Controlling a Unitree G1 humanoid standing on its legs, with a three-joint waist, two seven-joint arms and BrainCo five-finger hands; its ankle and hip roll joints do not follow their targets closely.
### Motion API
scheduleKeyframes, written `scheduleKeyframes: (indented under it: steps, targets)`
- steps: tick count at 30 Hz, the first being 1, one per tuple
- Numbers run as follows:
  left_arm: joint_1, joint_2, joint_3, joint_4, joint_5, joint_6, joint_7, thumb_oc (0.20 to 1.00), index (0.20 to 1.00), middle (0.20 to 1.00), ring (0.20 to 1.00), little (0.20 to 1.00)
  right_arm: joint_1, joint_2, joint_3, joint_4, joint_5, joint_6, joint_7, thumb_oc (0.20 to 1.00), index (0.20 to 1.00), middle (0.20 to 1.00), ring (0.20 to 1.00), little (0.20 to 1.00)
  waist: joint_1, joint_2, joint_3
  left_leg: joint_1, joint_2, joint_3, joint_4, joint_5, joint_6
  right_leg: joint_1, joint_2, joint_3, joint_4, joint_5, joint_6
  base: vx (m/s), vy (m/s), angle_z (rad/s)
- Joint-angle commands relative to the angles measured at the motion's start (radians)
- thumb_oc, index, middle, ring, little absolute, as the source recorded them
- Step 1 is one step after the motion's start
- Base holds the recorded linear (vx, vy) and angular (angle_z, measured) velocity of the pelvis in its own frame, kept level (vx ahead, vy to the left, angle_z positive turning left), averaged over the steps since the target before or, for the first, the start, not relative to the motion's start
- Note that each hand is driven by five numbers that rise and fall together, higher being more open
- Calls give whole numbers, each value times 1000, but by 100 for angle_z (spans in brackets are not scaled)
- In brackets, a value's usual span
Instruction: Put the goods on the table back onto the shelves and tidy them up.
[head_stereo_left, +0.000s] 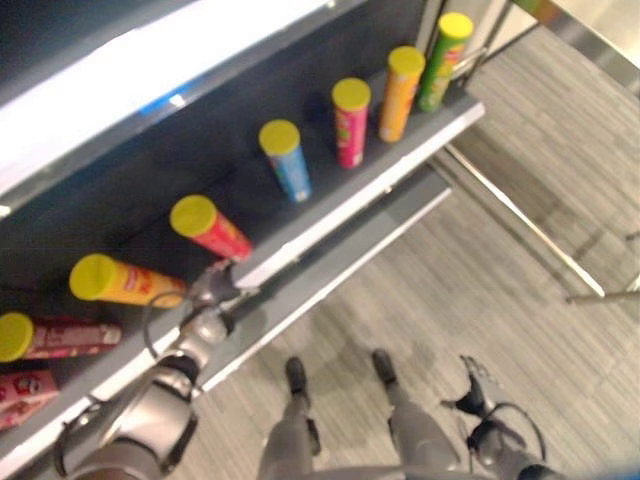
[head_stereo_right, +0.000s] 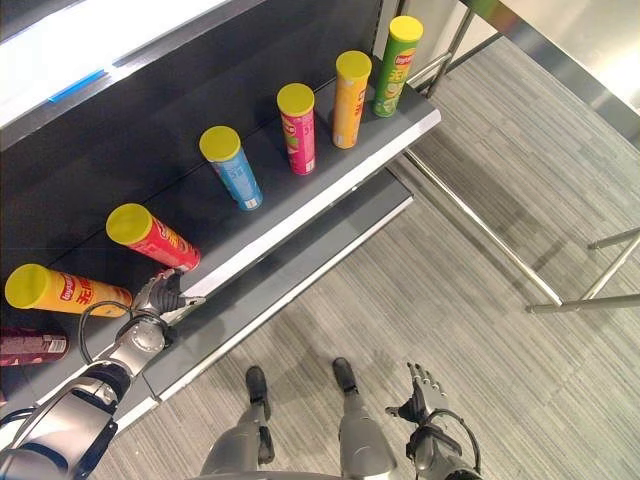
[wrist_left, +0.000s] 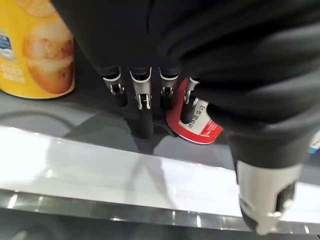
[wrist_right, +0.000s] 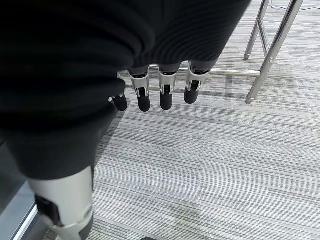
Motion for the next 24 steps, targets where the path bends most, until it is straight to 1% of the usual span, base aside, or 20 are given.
scheduleKeyframes:
  steps: [1, 16, 20, 24]
  targets:
    - [-40, 27, 32, 62, -26, 2, 21, 1000, 1000, 1000, 1000, 1000, -1, -40, 32, -27, 32, -16, -37, 1000, 1000, 1000, 1000, 1000, 2, 20, -8, -45, 41, -57, 1, -30, -45, -85, -47, -73, 88, -55, 47, 0, 0, 0]
    - [-38, 29, 41, 69, -26, 6, 23, 1000, 1000, 1000, 1000, 1000, 4, -40, 31, -30, 33, -16, -35, 1000, 1000, 1000, 1000, 1000, 2, 17, -9, -43, 41, -56, 1, -32, -45, -84, -46, -74, 88, -55, 46, 0, 0, 0]
    - [-17, 9, 36, 63, -14, 6, 22, 1000, 1000, 1000, 1000, 1000, 9, -40, 26, -31, 31, -16, -33, 1000, 1000, 1000, 1000, 1000, 4, 18, -17, -40, 41, -57, 1, -33, -44, -80, -44, -76, 91, -59, 45, 0, 0, 0]
    - [35, -47, 24, 41, 5, 7, 18, 1000, 1000, 1000, 1000, 1000, 18, -42, 22, -36, 19, -14, -25, 1000, 1000, 1000, 1000, 1000, 8, 20, -40, -28, 43, -56, 1, -39, -44, -67, -42, -79, 94, -69, 40, 16, -2, 0]
